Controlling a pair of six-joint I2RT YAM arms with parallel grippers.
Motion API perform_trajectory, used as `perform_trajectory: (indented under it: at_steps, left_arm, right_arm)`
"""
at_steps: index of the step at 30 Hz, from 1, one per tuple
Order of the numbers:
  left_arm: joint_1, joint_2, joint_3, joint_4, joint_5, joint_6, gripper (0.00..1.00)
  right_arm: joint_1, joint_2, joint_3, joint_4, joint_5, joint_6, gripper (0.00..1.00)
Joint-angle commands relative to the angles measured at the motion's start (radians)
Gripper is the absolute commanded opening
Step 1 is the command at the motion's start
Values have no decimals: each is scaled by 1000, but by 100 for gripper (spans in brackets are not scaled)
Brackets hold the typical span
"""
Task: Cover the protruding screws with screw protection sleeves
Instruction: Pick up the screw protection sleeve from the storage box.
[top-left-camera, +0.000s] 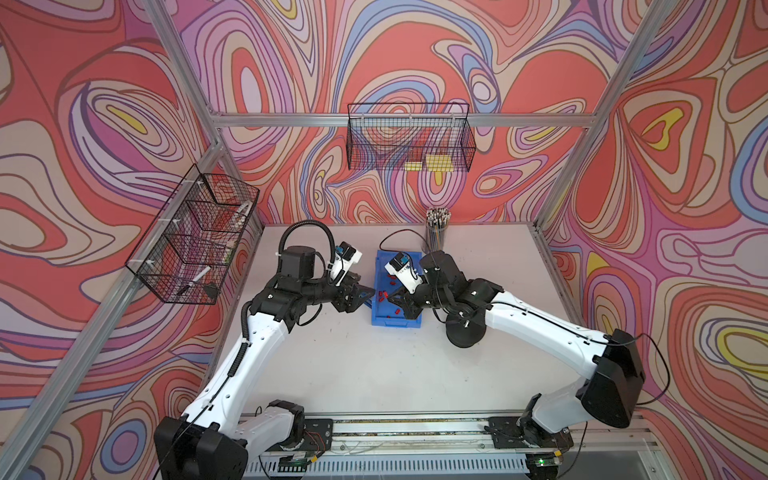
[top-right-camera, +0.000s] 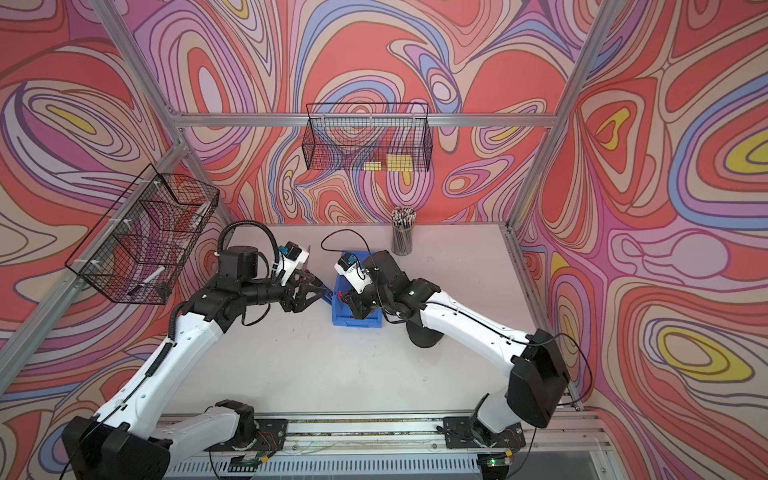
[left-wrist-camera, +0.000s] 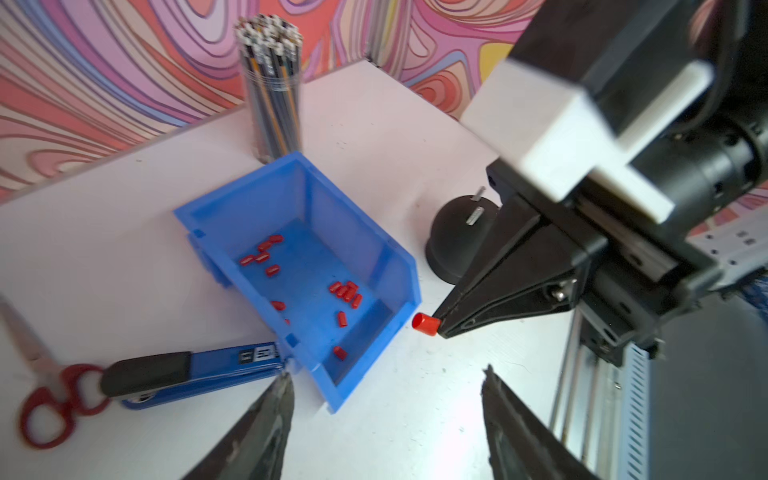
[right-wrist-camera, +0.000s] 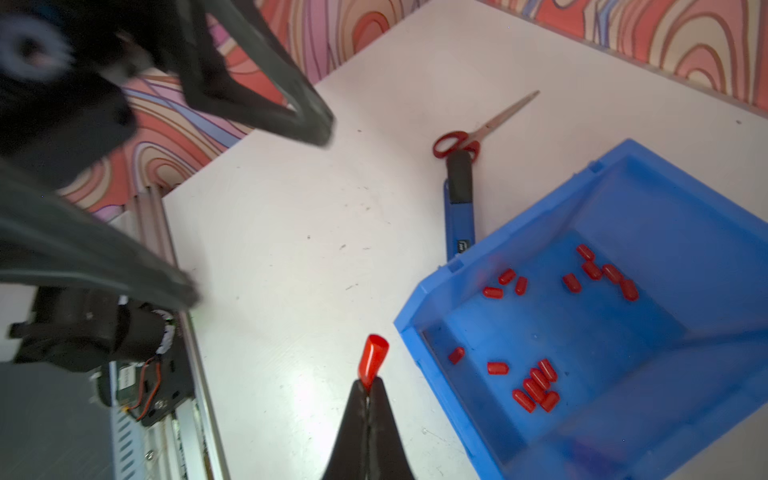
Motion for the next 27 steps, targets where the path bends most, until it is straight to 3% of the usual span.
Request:
perform_trajectory:
  at_steps: [1, 6, 14, 27]
  left_arm:
    - [-8, 30, 53, -83, 214, 27, 73]
    - [-9, 53, 84, -101, 359, 24, 70]
    - [-8, 44, 82, -70, 530, -6, 51]
    - [-9, 47, 77, -53, 606, -25, 45]
  right_arm:
    - [1, -73, -15, 4, -167, -42, 2]
    - [1, -133, -5, -12, -237, -52, 2]
    - [1, -138, 29, -54, -298, -67, 1]
    - [0, -157, 41, -49, -328, -62, 1]
